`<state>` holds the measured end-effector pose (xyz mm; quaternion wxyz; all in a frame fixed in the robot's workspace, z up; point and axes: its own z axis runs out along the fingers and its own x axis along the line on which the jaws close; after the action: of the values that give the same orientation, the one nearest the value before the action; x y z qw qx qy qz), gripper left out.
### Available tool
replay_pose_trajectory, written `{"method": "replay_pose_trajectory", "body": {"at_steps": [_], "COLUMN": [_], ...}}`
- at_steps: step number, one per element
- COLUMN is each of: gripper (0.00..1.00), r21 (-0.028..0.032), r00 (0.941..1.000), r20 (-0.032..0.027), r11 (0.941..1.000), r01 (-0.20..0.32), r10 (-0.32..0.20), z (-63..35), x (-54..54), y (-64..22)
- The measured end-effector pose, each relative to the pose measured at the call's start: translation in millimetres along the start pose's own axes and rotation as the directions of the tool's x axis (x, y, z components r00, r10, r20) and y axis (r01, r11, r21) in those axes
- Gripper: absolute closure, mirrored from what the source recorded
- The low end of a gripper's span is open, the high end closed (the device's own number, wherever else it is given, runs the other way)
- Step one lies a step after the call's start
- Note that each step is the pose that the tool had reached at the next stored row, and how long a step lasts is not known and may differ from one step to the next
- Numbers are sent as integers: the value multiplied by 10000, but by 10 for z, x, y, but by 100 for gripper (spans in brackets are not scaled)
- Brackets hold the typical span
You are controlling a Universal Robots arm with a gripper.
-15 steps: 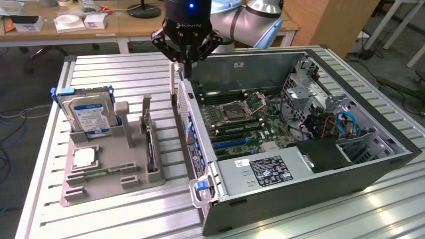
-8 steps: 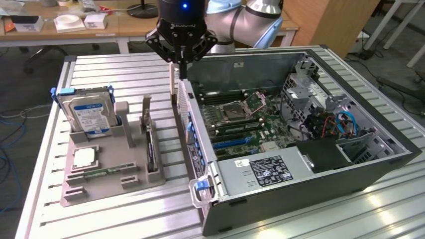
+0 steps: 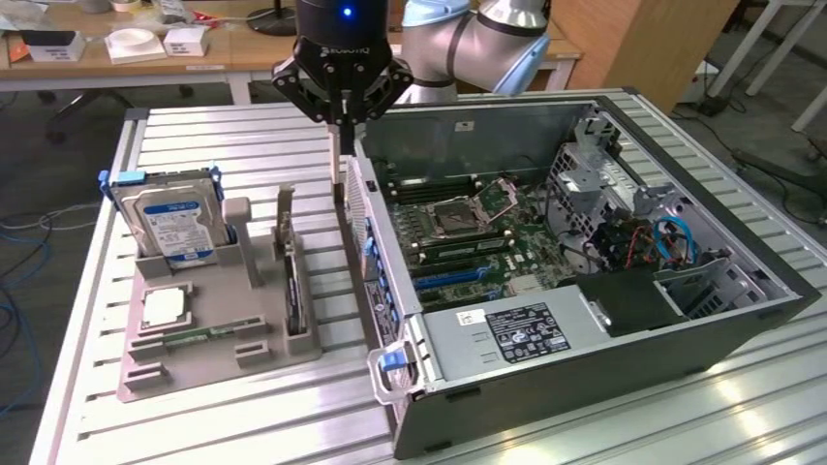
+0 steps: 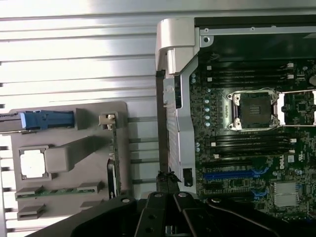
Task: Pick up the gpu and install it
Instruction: 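Reach for the gpu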
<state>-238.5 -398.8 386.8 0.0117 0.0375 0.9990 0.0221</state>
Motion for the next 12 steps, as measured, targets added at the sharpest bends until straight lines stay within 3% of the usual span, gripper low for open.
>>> {"method": "replay_pose_trajectory", "body": {"at_steps": [12], "gripper": [90], "r21": [0], "r00": [10000], "r20": [0], "r11": [10000], "r01": [1], "r10": [-1], "z": [3], "x": [136], "y": [-11]}}
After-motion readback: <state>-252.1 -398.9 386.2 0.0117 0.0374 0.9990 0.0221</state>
